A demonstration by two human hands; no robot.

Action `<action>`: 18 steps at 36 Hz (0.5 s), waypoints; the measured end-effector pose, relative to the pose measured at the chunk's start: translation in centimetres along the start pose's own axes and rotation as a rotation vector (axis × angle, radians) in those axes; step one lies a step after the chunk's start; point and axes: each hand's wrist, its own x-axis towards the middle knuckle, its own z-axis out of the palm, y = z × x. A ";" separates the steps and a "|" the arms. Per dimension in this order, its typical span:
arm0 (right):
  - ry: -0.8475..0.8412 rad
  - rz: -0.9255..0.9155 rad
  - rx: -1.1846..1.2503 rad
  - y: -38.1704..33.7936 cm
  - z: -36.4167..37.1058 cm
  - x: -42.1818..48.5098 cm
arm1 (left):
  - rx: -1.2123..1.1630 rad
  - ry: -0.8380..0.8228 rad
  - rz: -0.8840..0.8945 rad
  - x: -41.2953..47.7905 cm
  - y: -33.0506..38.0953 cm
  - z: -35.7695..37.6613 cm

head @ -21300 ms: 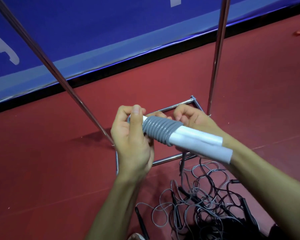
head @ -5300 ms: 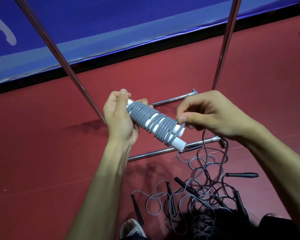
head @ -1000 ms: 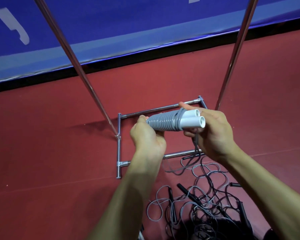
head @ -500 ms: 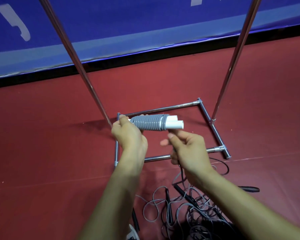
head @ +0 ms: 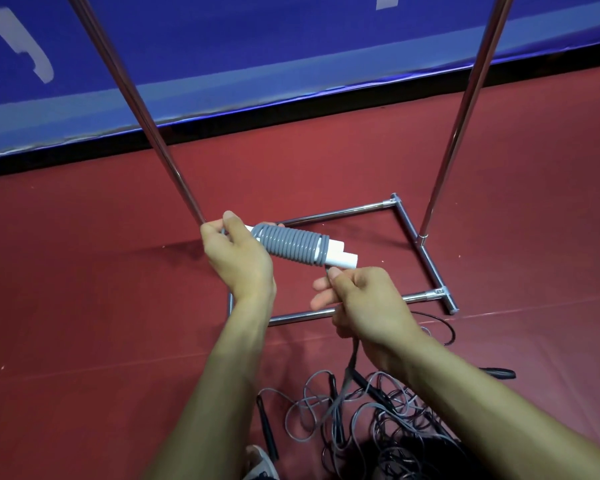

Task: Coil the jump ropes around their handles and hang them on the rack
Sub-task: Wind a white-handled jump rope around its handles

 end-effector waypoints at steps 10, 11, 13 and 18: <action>-0.063 0.124 0.182 -1.5 -0.2 -1.1 | 0.148 0.034 0.263 0.4 0.5 -0.5; -0.055 0.127 0.161 -1.6 -0.2 -1.2 | 0.152 0.018 0.277 0.3 0.6 -0.5; -0.038 0.083 0.044 -1.4 -0.3 -1.3 | 0.167 -0.010 0.321 -0.2 0.9 -0.5; 0.133 -0.233 -0.700 -1.4 -2.1 -0.6 | 0.196 -0.069 0.433 -1.1 1.5 -0.7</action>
